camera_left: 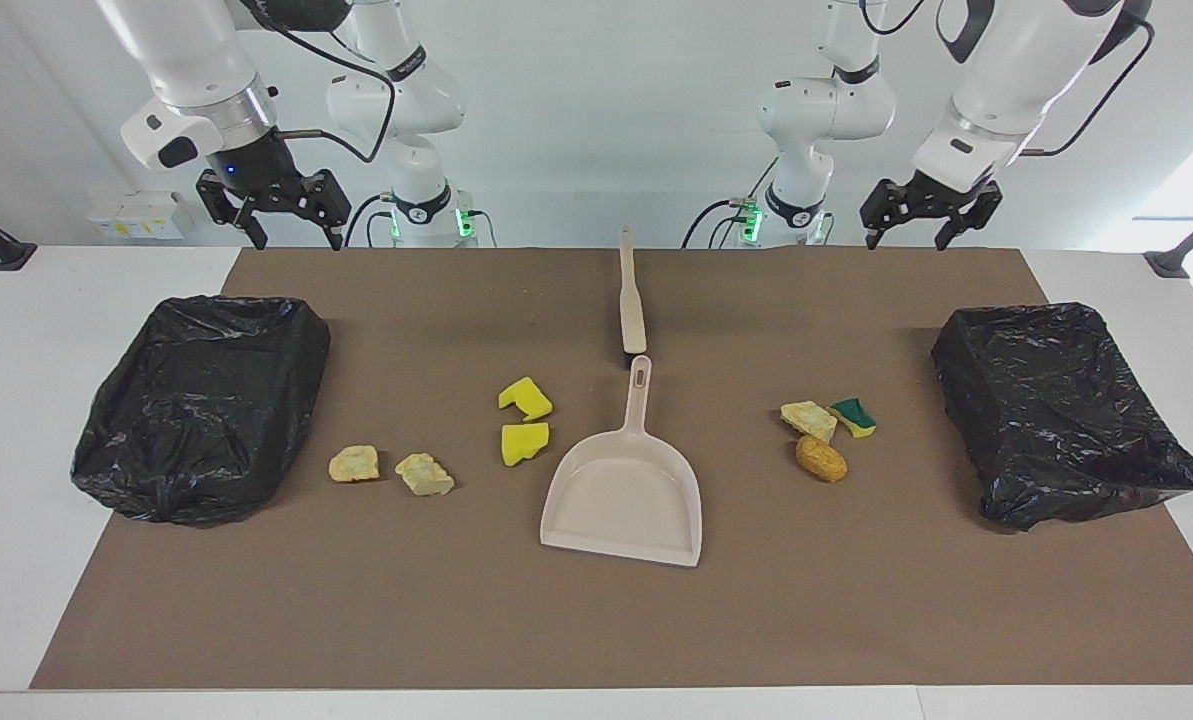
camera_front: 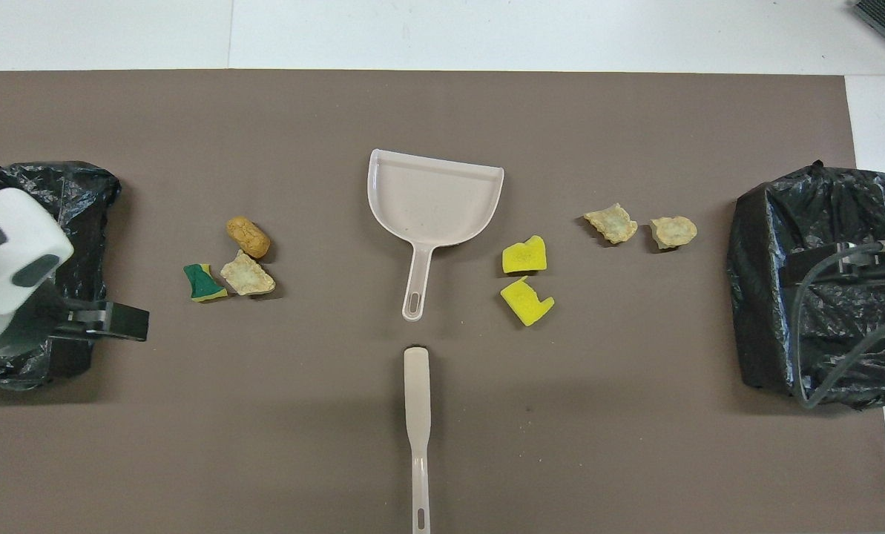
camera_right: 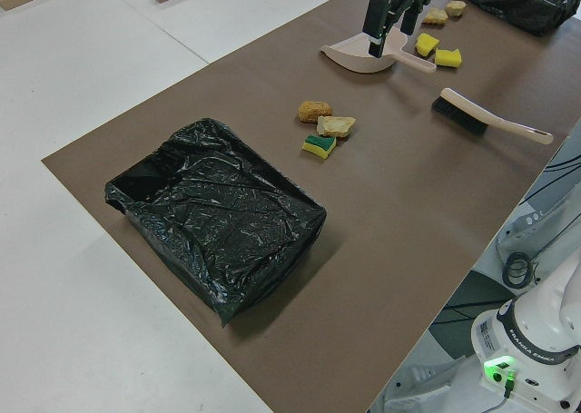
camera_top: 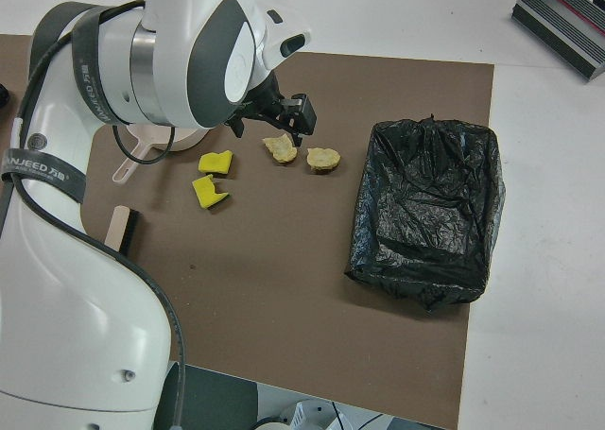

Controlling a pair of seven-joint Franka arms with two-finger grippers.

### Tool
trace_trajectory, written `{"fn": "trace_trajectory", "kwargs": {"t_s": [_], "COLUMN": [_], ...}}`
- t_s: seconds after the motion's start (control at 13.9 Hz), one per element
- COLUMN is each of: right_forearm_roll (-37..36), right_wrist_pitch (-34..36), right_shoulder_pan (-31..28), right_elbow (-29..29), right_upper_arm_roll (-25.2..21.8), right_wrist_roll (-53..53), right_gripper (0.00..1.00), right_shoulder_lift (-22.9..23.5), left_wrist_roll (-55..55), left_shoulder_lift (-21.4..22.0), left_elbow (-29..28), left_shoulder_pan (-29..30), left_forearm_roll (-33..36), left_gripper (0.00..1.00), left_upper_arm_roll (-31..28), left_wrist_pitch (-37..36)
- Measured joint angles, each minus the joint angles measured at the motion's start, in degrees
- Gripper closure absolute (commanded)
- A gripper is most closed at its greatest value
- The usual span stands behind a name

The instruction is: Sweep and dump trash in bin

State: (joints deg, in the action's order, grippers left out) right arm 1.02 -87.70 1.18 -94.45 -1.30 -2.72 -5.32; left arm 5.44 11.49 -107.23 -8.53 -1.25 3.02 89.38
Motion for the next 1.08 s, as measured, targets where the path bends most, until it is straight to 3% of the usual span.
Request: {"fn": "trace_trajectory", "kwargs": {"t_s": [0.72,1.08], "right_forearm_roll": [0.1,1.0], "right_wrist_pitch": [-2.4,-4.4], "right_shoulder_pan": [1.4,4.6], "right_elbow": [-2.5,-2.4], "right_upper_arm_roll": [0.2,0.2], "right_wrist_roll": [0.0,0.0], "right_gripper": [0.0,0.0], "right_shoulder_lift": [0.4,3.5], "left_wrist_roll": [18.8,30.8], "left_shoulder_lift": [2.0,-0.6], "left_elbow": [-17.9,-27.5], "left_shoulder_pan": [-22.9,-35.0], "left_forearm_roll": [-2.7,-2.8], "left_gripper": [0.0,0.0], "left_upper_arm_roll": [0.3,0.4], "left_wrist_pitch": [18.0,32.2]}}
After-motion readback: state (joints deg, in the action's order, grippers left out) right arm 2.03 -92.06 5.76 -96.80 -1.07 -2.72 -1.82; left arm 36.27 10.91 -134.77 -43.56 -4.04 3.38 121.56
